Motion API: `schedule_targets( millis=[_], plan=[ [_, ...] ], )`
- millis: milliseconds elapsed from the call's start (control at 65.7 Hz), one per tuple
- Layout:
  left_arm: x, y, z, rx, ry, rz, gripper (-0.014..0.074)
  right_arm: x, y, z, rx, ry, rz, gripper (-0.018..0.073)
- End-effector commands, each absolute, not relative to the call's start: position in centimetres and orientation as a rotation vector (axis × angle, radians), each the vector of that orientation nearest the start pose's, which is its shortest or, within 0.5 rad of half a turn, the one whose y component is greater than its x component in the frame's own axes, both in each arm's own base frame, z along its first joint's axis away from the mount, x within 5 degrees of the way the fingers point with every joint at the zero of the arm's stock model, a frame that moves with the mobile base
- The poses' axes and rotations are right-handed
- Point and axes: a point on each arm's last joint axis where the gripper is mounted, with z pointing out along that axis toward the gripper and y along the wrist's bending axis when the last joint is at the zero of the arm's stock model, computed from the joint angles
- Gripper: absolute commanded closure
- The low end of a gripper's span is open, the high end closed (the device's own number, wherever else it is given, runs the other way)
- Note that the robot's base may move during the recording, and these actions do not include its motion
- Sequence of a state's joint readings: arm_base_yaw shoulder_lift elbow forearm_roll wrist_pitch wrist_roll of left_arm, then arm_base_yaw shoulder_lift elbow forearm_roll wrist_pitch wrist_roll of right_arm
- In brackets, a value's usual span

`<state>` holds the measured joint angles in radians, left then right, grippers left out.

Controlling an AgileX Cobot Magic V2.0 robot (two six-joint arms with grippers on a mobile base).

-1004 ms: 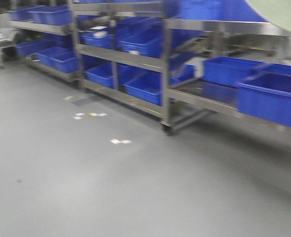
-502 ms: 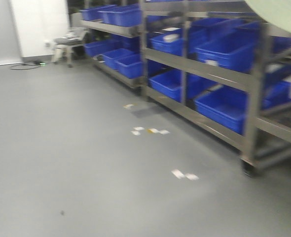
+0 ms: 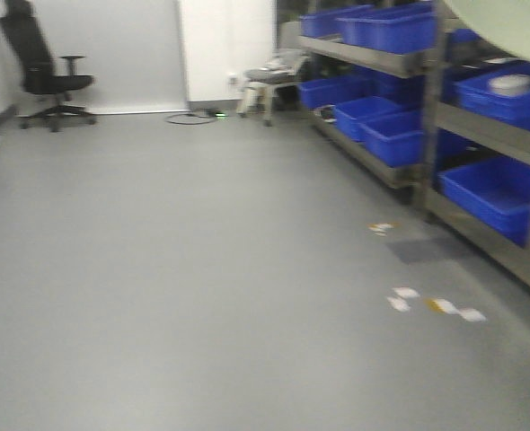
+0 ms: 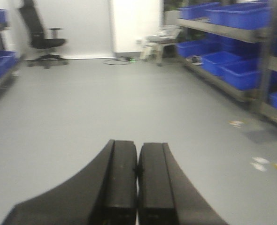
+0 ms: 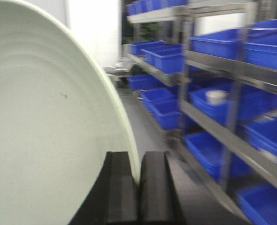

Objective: Place green plate on second shelf with right arm
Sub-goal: 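Drive the base along the shelves toward the blue bin rack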

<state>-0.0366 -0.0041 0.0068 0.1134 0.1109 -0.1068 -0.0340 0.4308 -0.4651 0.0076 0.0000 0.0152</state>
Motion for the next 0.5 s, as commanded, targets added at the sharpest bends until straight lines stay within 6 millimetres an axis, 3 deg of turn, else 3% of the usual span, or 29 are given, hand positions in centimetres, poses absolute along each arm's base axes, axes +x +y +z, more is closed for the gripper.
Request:
schedule_targets(
  millis=[0, 487],
  plan=[
    [5.67, -0.19, 19.62, 0.029, 1.532, -0.025, 0.0466, 9.29, -0.41, 35.98, 0.052, 1.306, -0.007, 0.0535],
    [5.67, -0.19, 19.62, 0.029, 1.532, -0.025, 0.0466, 9.29, -0.41, 35.98, 0.052, 1.306, -0.007, 0.0535]
  ],
)
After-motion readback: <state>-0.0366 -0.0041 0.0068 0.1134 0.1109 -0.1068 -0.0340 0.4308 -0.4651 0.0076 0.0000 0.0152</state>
